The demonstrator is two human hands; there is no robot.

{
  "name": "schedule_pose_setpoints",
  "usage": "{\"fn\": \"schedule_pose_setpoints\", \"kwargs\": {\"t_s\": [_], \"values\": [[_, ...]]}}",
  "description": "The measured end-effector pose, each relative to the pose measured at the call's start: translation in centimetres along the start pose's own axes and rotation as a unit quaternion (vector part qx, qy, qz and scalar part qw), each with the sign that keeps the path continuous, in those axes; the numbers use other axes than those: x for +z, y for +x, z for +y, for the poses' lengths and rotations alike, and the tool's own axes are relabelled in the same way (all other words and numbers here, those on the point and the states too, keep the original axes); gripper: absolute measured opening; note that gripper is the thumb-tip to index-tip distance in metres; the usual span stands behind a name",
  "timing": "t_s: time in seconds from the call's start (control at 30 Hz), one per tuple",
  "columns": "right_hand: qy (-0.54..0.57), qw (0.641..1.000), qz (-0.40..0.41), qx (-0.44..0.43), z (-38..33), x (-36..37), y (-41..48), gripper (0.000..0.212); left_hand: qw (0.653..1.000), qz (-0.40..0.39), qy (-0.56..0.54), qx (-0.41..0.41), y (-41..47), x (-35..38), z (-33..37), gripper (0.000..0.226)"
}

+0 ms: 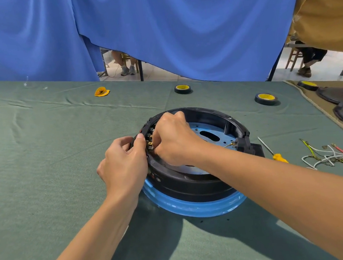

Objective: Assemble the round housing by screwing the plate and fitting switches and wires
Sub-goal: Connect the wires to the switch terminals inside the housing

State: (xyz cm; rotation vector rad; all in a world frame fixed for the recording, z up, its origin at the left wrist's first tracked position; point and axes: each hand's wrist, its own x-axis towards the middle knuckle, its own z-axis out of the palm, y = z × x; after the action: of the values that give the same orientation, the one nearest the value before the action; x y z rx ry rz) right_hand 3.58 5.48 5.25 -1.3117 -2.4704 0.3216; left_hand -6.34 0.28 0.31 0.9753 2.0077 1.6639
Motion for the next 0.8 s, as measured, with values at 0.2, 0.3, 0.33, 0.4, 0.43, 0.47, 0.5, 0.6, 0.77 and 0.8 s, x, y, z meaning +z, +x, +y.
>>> {"fn": "schedule_pose_setpoints", "kwargs": {"t_s": [0.2,0.3,0.33,0.4,0.43,0.47,0.5,0.6,0.77,0.8], "values": [[0.135,0.987,-0.012,0.087,2.0,-2.0,0.3,0.019,0.999,-0.036,0.002,0.012,0.6,-0.5,0.4,0.020],[0.169,0.974,0.006,0.150,3.7,-2.9,0.6,0.009,0.997,-0.065,-0.033,0.019,1.5,-0.7,1.1,0.031],[0.168,0.973,-0.006,0.159,3.8,-2.8,0.6,0.010,0.996,-0.079,-0.033,0.020,1.8,-0.6,1.5,0.033],[0.159,0.971,-0.036,0.175,3.8,-2.2,0.9,0.019,0.995,-0.094,0.000,0.026,2.3,-0.3,2.0,0.036],[0.157,0.970,-0.044,0.182,3.7,-1.7,1.1,0.022,0.995,-0.096,0.023,0.031,2.5,0.0,2.2,0.037],[0.159,0.968,-0.049,0.185,3.6,-1.4,1.3,0.025,0.994,-0.100,0.039,0.035,2.7,0.2,2.4,0.037],[0.162,0.967,-0.051,0.189,3.5,-1.0,1.6,0.026,0.993,-0.106,0.048,0.037,2.9,0.5,2.6,0.037],[0.168,0.963,-0.036,0.209,3.2,-0.4,2.4,0.022,0.991,-0.123,0.046,0.025,3.6,1.1,2.7,0.035],[0.188,0.953,-0.025,0.236,3.2,-0.3,3.1,0.015,0.987,-0.138,-0.062,-0.049,4.6,1.4,1.9,0.037],[0.199,0.949,-0.025,0.242,3.2,-0.3,3.2,0.015,0.987,-0.139,-0.067,-0.050,4.7,1.5,1.8,0.037]]}}
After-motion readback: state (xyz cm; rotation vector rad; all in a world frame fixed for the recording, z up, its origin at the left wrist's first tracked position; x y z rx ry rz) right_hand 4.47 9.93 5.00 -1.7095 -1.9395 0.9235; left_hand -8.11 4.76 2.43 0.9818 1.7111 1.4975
